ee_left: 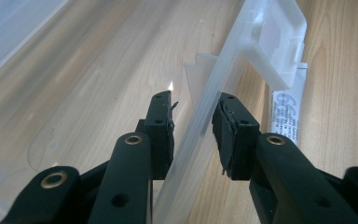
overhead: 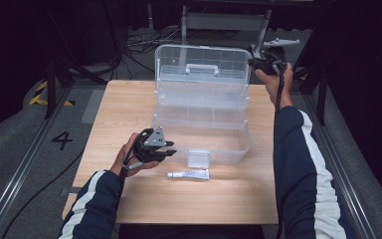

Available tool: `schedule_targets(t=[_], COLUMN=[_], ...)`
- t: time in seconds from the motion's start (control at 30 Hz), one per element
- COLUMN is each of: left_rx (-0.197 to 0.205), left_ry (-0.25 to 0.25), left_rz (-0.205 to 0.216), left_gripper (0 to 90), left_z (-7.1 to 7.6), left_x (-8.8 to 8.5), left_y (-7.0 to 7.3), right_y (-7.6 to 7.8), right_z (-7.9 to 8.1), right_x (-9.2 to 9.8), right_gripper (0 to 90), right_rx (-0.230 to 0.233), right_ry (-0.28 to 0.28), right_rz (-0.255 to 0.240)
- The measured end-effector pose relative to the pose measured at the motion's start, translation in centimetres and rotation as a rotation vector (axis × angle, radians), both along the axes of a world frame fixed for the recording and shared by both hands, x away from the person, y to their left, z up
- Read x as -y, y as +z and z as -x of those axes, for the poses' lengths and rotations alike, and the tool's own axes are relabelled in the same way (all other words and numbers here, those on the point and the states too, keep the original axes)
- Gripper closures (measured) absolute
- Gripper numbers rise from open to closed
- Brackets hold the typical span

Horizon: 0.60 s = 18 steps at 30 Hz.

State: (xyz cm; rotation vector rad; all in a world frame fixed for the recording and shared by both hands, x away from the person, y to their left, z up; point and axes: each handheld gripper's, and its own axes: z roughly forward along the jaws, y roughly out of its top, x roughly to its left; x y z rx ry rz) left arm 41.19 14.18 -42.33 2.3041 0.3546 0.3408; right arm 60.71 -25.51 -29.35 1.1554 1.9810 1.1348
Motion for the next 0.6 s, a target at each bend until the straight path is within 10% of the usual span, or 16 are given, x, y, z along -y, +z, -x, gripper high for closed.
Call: schedule_targets(t=[0.6], left_rx=[-0.009], left_ry=[-0.02], left_rz=[-0.007], left_gripper=[71.9], left_z=[0.3], left_x=[0.3], left_y=[0.1], right_y=[-1.0], right_z=[-2.6], right_x=[-0.3], right_gripper=[82.9], right_rx=[-0.048], right_ry=[-0.011], right_rz=[-0.013])
